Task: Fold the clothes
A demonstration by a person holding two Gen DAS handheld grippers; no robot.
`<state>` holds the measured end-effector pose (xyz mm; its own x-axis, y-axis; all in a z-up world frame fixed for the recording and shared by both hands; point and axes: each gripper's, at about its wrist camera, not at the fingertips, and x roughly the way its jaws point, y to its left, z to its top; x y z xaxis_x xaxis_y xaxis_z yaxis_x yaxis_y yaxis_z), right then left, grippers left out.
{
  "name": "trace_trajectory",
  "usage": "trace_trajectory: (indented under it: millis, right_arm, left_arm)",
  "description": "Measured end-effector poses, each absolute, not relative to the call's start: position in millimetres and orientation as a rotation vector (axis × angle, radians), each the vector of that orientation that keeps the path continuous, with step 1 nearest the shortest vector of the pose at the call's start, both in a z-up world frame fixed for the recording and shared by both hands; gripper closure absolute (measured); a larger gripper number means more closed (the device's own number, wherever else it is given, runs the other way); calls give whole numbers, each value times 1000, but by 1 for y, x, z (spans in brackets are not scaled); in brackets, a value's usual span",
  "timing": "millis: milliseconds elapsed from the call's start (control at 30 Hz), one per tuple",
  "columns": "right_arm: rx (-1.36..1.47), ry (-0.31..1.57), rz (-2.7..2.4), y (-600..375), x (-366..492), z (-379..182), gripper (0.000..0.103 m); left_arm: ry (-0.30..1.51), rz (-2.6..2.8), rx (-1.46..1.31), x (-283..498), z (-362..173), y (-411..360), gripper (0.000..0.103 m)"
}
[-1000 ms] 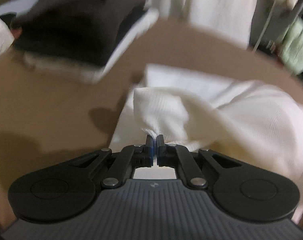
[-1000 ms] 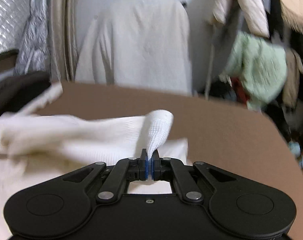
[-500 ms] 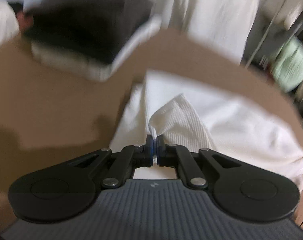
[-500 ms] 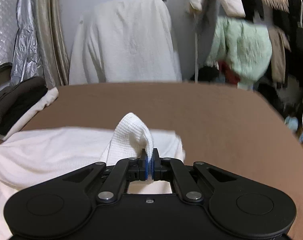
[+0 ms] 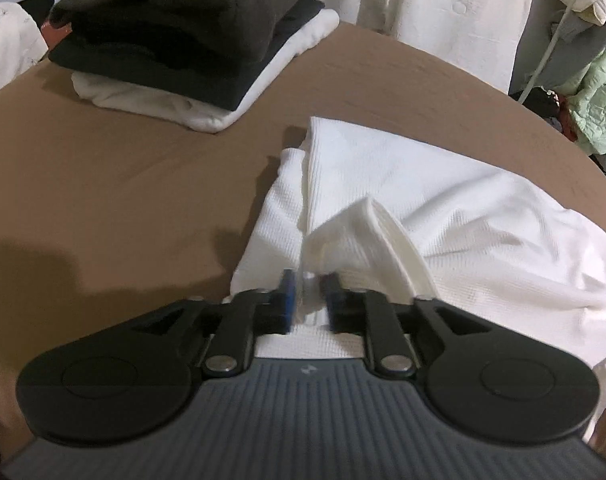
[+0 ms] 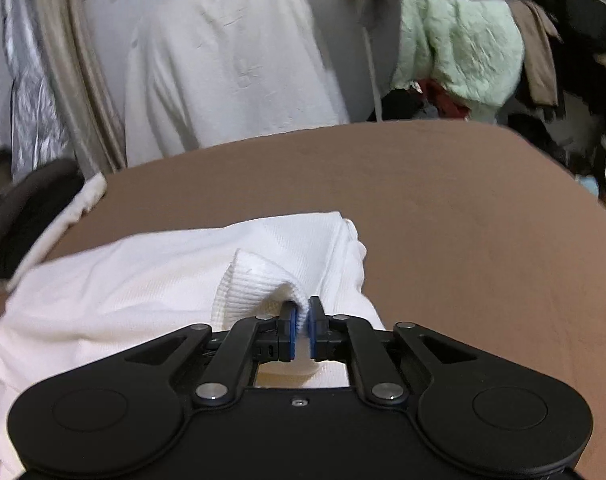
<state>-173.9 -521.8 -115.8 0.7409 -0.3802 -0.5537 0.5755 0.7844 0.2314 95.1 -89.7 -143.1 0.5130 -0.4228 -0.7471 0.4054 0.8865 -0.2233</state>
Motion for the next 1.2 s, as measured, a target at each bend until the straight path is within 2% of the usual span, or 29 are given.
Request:
trace_trajectory:
  millis: [67, 100, 133, 267, 333, 367, 400, 567, 600, 633, 667, 733, 867, 933, 1200]
  right_arm:
    - [444, 513, -526, -524, -175, -121, 91]
    - [462, 516, -518, -525, -175, -124, 91]
    - [470, 519, -521, -525, -176, -126, 91]
    - [537, 529, -550, -529, -184, -132, 89]
    - [588, 532, -568, -533, -188, -133, 79]
    - [592, 564, -595, -535, -189, -134, 68]
    - [600, 569, -598, -536, -191, -134, 63]
    - [742, 518, -535, -542, -213, -135, 62]
    - [794, 496, -507, -543, -217, -135, 59]
    - [846, 475, -480, -543, -222, -136, 58]
    - [883, 463, -457, -543, -226, -136, 57]
    - [916, 434, -417, -538, -234, -138, 55]
    - [1006, 397, -362, -537, -238, -147, 38]
    - [1040, 402, -349, -541, -232, -150, 37]
    - [1022, 457, -377, -552, -188, -157, 33]
  left_arm:
    - [874, -530, -51, 88, -136, -85, 70]
    - [858, -540, -71, 83, -132, -83, 60]
    - [845, -546, -87, 80, -129, -81, 54]
    - [839, -514, -92, 78, -129, -81, 50]
    - [853, -487, -83, 78, -131, -82, 46]
    - [863, -473, -79, 79, -132, -82, 43]
    - [862, -473, -90, 78, -131, -80, 41]
    - [863, -475, -157, 75, -130, -72, 41]
    - [871, -470, -167, 73, -131, -73, 39]
    - [880, -461, -167, 71, -133, -75, 32]
    - [891, -441, -130, 69, -133, -80, 30]
    - [867, -419, -54, 62, -130, -91, 30]
    - [784, -410, -41, 49, -119, -94, 29]
    - [800, -419, -94, 51, -121, -89, 20]
    - [839, -423, -123, 57, -129, -86, 22]
